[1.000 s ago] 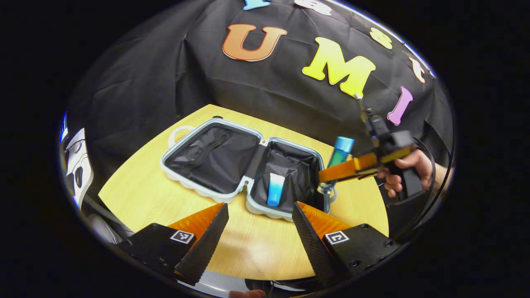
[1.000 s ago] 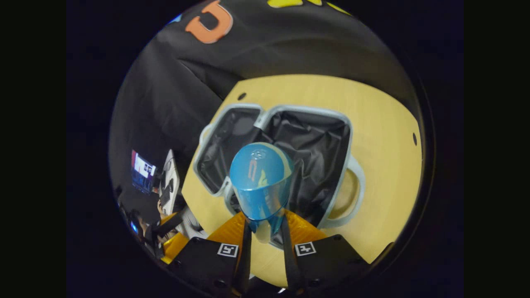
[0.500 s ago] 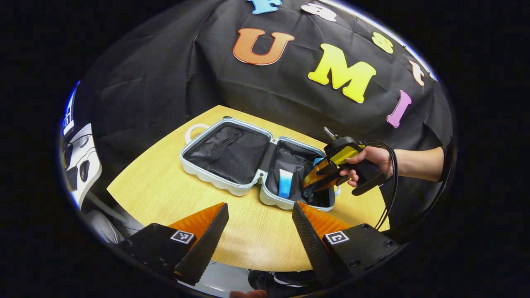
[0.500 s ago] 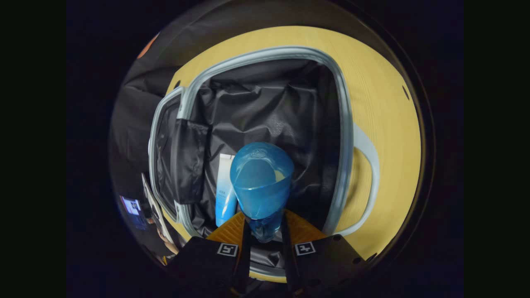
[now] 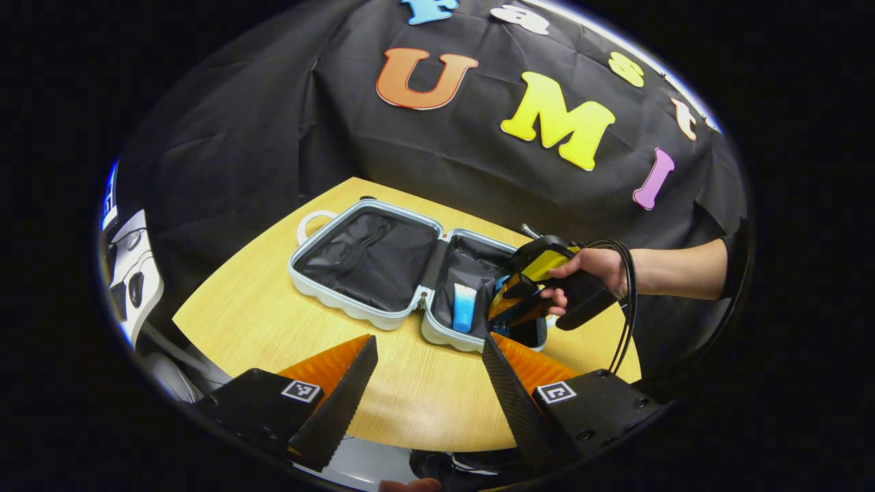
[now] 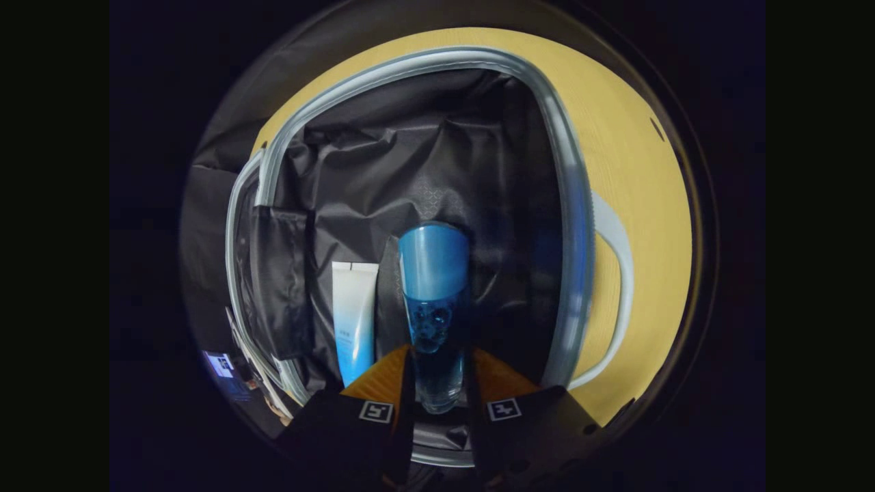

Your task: First open the suitcase, pack the skin care products into it, and then close the suitcase.

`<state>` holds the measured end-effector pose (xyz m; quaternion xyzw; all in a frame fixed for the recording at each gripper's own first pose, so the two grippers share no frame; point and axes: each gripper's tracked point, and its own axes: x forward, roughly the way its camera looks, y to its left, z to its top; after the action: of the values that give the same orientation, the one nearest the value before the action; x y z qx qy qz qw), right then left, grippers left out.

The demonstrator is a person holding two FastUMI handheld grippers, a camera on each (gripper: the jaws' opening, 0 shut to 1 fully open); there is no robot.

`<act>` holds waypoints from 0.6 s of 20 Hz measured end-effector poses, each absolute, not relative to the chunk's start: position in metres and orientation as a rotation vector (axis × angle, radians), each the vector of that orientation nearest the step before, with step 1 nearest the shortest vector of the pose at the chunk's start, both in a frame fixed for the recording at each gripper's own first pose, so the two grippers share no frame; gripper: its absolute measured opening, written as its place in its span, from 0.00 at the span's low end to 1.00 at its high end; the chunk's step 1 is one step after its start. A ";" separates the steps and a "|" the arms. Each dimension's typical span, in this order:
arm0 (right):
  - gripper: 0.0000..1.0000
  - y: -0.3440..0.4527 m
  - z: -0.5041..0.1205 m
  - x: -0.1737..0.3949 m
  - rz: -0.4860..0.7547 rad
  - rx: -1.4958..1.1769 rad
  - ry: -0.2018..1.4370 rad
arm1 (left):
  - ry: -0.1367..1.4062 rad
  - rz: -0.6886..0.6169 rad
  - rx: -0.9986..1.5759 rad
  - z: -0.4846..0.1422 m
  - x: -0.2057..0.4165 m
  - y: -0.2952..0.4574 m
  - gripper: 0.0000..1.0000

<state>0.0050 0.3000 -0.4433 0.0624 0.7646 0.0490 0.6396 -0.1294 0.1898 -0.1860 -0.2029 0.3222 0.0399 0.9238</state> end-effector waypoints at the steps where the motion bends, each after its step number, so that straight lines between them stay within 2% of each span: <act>1: 0.34 0.300 -0.442 0.005 0.107 0.156 1.744 | 0.659 0.083 -0.424 -0.186 -0.129 0.190 0.99; 5: 0.42 0.300 -0.432 -0.002 0.109 0.187 1.743 | 0.670 0.077 -0.427 -0.189 -0.126 0.187 0.99; 7: 0.49 0.300 -0.417 -0.007 0.134 0.212 1.726 | 0.675 0.070 -0.415 -0.191 -0.124 0.189 0.99; 12: 0.74 0.276 -0.338 -0.029 0.306 0.226 1.562 | 0.673 0.036 -0.367 -0.200 -0.102 0.222 0.99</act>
<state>-0.0291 0.2760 -0.3383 0.1010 0.6994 0.1371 0.6941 -0.1016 0.2217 -0.1999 -0.1792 0.3281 0.0176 0.9273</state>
